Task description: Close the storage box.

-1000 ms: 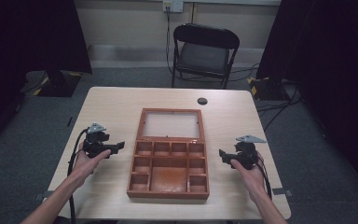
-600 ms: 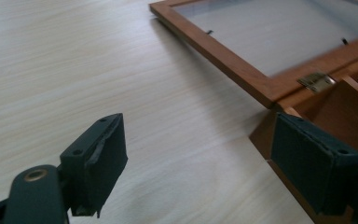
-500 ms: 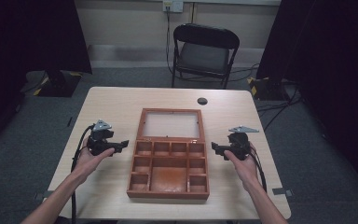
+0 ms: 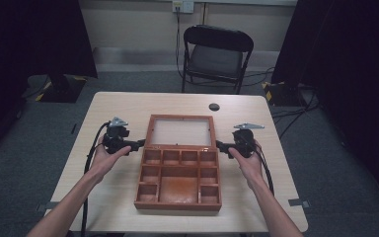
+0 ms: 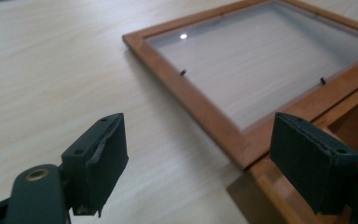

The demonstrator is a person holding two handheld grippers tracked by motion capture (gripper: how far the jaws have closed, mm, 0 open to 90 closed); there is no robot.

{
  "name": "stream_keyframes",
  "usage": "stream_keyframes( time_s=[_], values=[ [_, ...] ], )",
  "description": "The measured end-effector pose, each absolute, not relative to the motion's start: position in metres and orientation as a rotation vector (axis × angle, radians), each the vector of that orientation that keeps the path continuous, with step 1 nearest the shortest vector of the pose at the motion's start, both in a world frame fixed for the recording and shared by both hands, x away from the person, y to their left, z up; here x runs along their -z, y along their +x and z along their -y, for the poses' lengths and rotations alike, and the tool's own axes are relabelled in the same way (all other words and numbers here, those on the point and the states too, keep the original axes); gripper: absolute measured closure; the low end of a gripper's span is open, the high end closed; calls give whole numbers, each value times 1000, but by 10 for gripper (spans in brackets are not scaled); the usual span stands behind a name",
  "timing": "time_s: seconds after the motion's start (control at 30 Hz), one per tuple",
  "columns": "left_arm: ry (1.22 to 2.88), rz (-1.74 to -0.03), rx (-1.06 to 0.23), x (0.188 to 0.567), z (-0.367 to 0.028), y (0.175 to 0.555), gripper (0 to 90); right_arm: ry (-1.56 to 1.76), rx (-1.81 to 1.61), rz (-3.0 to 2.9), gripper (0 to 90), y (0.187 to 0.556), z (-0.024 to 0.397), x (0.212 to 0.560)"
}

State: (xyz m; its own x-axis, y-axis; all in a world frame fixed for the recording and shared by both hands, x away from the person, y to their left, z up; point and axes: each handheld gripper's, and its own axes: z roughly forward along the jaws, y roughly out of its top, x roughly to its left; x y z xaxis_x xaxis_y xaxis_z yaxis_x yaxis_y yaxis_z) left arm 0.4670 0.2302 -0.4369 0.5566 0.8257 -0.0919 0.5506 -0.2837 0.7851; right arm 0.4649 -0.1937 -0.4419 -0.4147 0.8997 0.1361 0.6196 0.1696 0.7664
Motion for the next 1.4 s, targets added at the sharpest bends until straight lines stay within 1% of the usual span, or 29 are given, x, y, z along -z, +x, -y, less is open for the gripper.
stream_keyframes(
  time_s=[0.03,0.13,0.2,0.33,0.37,0.4,0.6,0.63,0.77,0.9,1.0,1.07,1.1,1.17,1.23,1.4],
  values=[
    [1977,-1103,-423,434,-227,470,186,1458,-1140,-2098,159,473,189,441],
    [1946,-1117,-437,431,-221,479,187,1466,-1156,-2108,155,479,184,442],
    [1951,-1125,-415,431,-219,486,186,1473,-1155,-2122,155,487,178,445],
    [1939,-1155,-381,440,-214,497,186,1493,-1151,-2142,155,494,171,448],
    [1964,-1163,-350,446,-212,500,186,1499,-1136,-2161,152,498,167,450],
    [1972,-1165,-352,448,-211,500,187,1509,-1148,-2160,152,499,166,451],
    [1964,-1193,-316,455,-211,502,190,1530,-1139,-2178,152,503,163,456],
    [1981,-1207,-287,459,-212,504,190,1568,-1135,-2186,152,504,163,459],
    [1985,-1218,-262,464,-210,503,191,1622,-1108,-2203,142,505,161,466],
    [1979,-1219,-230,467,-205,504,188,1642,-1145,-2198,137,505,160,470],
    [1960,-1236,-211,469,-204,505,166,1655,-1171,-2202,137,506,159,472],
    [1949,-1261,-196,471,-204,507,141,1721,-1239,-2216,137,509,157,477],
    [1936,-1272,-161,473,-204,510,132,1728,-1263,-2232,138,509,155,479],
    [1917,-1262,-140,476,-204,512,131,1733,-1290,-2247,133,510,152,481],
    [1919,-1257,-131,477,-204,513,131,1723,-1281,-2255,102,510,147,481],
    [1923,-1247,-132,477,-201,513,131,1733,-1290,-2270,105,512,148,482]
  ],
)
